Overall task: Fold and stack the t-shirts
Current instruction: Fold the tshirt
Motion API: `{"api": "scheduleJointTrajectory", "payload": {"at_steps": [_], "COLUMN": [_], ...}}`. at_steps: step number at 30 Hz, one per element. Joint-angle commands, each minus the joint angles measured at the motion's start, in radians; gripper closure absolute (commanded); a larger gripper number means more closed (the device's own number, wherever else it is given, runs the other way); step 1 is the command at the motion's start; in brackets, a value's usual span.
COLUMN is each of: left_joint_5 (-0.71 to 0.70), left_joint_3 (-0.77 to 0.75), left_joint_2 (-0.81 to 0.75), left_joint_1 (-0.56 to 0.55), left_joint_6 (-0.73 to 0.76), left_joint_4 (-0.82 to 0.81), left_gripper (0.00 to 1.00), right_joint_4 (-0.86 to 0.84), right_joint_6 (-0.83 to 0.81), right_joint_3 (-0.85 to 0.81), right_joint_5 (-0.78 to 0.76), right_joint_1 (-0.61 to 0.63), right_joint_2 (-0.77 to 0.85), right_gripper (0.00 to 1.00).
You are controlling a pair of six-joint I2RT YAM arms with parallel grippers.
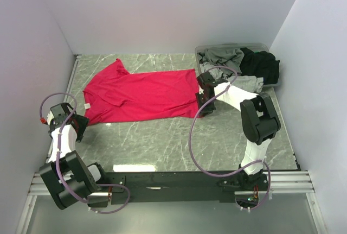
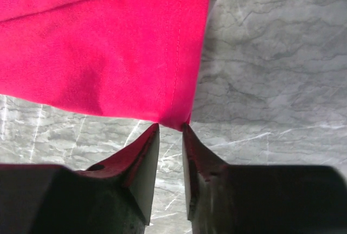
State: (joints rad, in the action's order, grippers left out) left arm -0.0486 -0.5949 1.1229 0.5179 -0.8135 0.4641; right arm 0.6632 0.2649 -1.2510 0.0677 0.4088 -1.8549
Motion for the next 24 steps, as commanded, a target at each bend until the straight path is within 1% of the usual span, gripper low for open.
{"api": "scheduleJointTrajectory", "payload": {"at_steps": [1, 2, 5, 6, 10, 16, 24], "left_joint_5": [0.016, 0.015, 0.013, 0.013, 0.006, -0.026, 0.003], "left_joint_3": [-0.003, -0.003, -0.003, -0.002, 0.006, 0.015, 0.050], "left_joint_2": [-0.009, -0.008, -0.003, -0.005, -0.003, 0.000, 0.041], "left_joint_1": [0.005, 0.004, 0.005, 0.004, 0.005, 0.005, 0.005], "left_joint_6": [0.017, 0.017, 0.017, 0.017, 0.004, -0.004, 0.013], "left_joint_4": [-0.044, -0.045, -0.050, -0.053, -0.067, -0.084, -0.162], "left_gripper": [0.33, 0.33, 0.33, 0.33, 0.33, 0.34, 0.38], "right_joint_4": [-0.033, -0.031, -0.025, -0.024, 0.013, 0.026, 0.027], "right_joint_6": [-0.007, -0.009, -0.010, -0.010, 0.000, 0.013, 0.020], "right_joint_3": [-0.001, 0.001, 0.002, 0.004, 0.018, 0.053, 0.073], "right_joint_5": [-0.009, -0.008, -0.014, -0.019, -0.057, -0.103, -0.112], "right_joint_1": [0.012, 0.013, 0.018, 0.019, 0.024, 0.027, 0.028], "right_joint_2": [-0.020, -0.023, -0.027, -0.027, -0.014, 0.019, 0.025], "right_gripper": [0.73, 0.79, 0.87, 0.92, 1.00, 1.00, 1.00]}}
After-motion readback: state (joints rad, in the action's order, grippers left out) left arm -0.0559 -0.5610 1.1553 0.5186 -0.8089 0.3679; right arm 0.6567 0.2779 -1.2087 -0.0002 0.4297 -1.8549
